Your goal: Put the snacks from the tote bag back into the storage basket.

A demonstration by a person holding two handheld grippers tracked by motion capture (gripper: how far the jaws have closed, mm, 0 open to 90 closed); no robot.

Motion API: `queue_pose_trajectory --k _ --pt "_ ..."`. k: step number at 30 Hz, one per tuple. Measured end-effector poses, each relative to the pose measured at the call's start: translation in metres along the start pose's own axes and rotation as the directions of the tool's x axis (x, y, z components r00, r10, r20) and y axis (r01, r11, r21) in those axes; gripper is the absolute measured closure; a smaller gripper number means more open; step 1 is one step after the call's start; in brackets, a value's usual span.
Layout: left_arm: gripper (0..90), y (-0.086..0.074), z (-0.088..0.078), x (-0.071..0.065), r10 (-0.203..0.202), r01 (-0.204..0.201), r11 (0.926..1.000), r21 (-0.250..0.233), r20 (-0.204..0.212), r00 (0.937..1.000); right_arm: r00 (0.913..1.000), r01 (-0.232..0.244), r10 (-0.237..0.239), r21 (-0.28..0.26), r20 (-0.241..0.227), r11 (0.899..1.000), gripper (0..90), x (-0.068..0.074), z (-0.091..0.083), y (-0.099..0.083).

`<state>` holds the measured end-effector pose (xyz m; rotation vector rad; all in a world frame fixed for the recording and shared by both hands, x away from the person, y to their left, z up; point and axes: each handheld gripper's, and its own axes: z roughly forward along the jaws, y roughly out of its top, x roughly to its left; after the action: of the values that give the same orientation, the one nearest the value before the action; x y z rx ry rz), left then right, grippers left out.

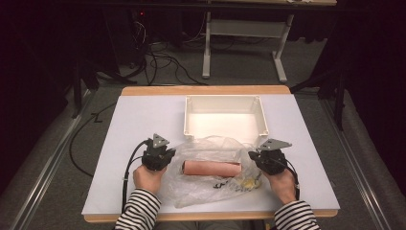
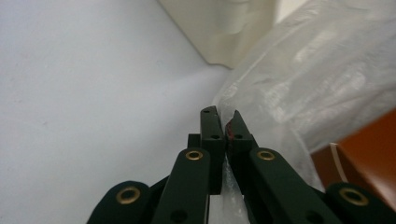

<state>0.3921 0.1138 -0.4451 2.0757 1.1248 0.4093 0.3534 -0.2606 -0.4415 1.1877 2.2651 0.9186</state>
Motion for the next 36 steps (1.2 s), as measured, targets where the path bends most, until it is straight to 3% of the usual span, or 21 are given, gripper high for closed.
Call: queue_pose_trajectory --k 5,6,7,8,11,14,16,21,23,25,26,29,32,36 --pt "89.0 -0.001 0.014 0.003 0.003 0.0 0.9986 0.053 -0.044 0.999 0.9998 -0.014 0.013 0.054 0.014 0.998 90.0 -0.007 0.011 -0.015" --pt "83.5 -0.001 0.016 0.002 0.013 -0.01 0.9979 0.064 -0.045 0.9989 0.9997 -0.025 0.025 0.069 -0.002 0.997 88.4 -0.008 0.012 -0.018" --pt "83.5 -0.002 0.019 0.0 0.029 -0.025 0.997 0.073 -0.046 0.9985 0.9997 -0.025 0.025 0.069 -0.002 0.997 88.4 -0.008 0.012 -0.018" --pt "76.3 -0.002 0.018 -0.003 0.048 -0.044 0.9962 0.075 -0.051 0.9975 0.9995 -0.028 0.029 0.062 -0.011 0.998 80.8 -0.006 0.011 -0.017" --pt "59.7 -0.004 0.007 -0.009 0.065 -0.062 0.9969 0.048 -0.057 0.9963 0.9977 -0.029 0.027 -0.029 -0.062 0.999 66.7 0.002 -0.003 -0.008" --pt "47.1 -0.005 -0.014 -0.014 0.072 -0.072 0.9974 0.011 -0.045 0.9964 0.9949 -0.009 -0.003 -0.125 -0.101 0.992 58.4 0.012 -0.022 0.011" --pt "45.3 -0.007 -0.028 -0.019 0.074 -0.074 0.9971 -0.017 -0.027 0.9969 0.9942 -0.002 -0.013 -0.141 -0.107 0.99 57.2 0.015 -0.024 0.015" --pt "35.4 -0.021 -0.051 -0.033 0.115 -0.116 0.9932 -0.01 -0.01 0.9933 0.9868 0.034 -0.06 -0.169 -0.15 0.985 50.3 0.027 -0.022 0.026" --pt "33.8 -0.031 -0.054 -0.039 0.108 -0.108 0.9941 -0.016 0.018 0.994 0.9843 0.039 -0.066 -0.164 -0.163 0.986 49.5 0.031 -0.019 0.026" --pt "32.3 -0.04 -0.051 -0.044 0.115 -0.115 0.9932 0.014 0.032 0.9929 0.9827 0.039 -0.064 -0.147 -0.173 0.988 49.1 0.032 -0.014 0.026" --pt "32.3 -0.044 -0.048 -0.046 0.123 -0.124 0.9918 0.03 0.028 0.992 0.9831 0.038 -0.06 -0.127 -0.173 0.991 51.6 0.032 -0.011 0.026" --pt "33.5 -0.052 -0.037 -0.048 0.126 -0.127 0.9893 0.072 0.018 0.9919 0.9833 0.056 -0.068 -0.075 -0.169 0.996 70.7 0.031 -0.004 0.024" --pt "35.9 -0.06 -0.028 -0.049 0.13 -0.129 0.9878 0.087 -0.005 0.9915 0.9857 0.06 -0.064 -0.03 -0.156 0.998 86.9 0.026 0.003 0.02" --pt "36.3 -0.063 -0.025 -0.049 0.142 -0.139 0.9854 0.098 -0.03 0.9893 0.9916 0.026 -0.024 0.011 -0.127 1.0 90.0 0.014 0.013 0.013"
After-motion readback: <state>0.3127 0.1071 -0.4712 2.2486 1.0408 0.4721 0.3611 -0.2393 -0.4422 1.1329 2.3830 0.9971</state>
